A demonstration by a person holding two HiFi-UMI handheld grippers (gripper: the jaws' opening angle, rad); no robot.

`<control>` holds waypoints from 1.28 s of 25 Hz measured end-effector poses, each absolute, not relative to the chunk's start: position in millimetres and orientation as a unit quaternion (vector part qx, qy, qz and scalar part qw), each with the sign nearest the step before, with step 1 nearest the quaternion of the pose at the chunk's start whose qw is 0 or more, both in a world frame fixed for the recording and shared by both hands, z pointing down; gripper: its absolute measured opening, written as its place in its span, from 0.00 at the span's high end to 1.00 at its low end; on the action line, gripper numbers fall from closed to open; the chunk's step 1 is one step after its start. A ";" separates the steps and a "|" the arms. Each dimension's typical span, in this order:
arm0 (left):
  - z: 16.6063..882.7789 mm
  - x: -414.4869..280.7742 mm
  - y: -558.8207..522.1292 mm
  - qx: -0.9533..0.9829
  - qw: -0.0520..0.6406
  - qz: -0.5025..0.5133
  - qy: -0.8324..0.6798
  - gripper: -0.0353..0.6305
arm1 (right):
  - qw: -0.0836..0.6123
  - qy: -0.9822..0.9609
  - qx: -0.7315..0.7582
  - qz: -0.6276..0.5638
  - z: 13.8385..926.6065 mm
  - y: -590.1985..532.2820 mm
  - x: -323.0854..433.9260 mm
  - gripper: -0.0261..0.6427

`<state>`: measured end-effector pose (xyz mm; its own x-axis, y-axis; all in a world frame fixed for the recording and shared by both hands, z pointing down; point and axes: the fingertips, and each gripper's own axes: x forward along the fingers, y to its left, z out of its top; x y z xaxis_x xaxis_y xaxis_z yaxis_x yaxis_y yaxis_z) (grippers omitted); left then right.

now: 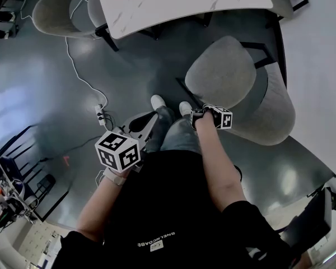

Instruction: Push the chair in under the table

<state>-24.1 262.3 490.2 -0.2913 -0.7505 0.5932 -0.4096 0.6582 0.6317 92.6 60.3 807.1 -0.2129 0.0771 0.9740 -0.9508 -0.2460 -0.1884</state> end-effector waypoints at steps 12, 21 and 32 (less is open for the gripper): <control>484.7 -20.3 284.0 0.344 0.456 -0.182 -0.801 0.94 | 0.374 -0.434 0.421 0.704 798.0 128.8 32.7 0.64; 483.8 -13.1 271.0 0.353 0.455 -0.180 -0.798 0.94 | 0.394 -0.466 0.378 0.696 788.3 125.8 30.1 0.58; 479.2 -22.9 256.4 0.374 0.445 -0.176 -0.794 0.94 | 0.431 -0.553 0.226 0.677 726.1 148.7 -10.2 0.54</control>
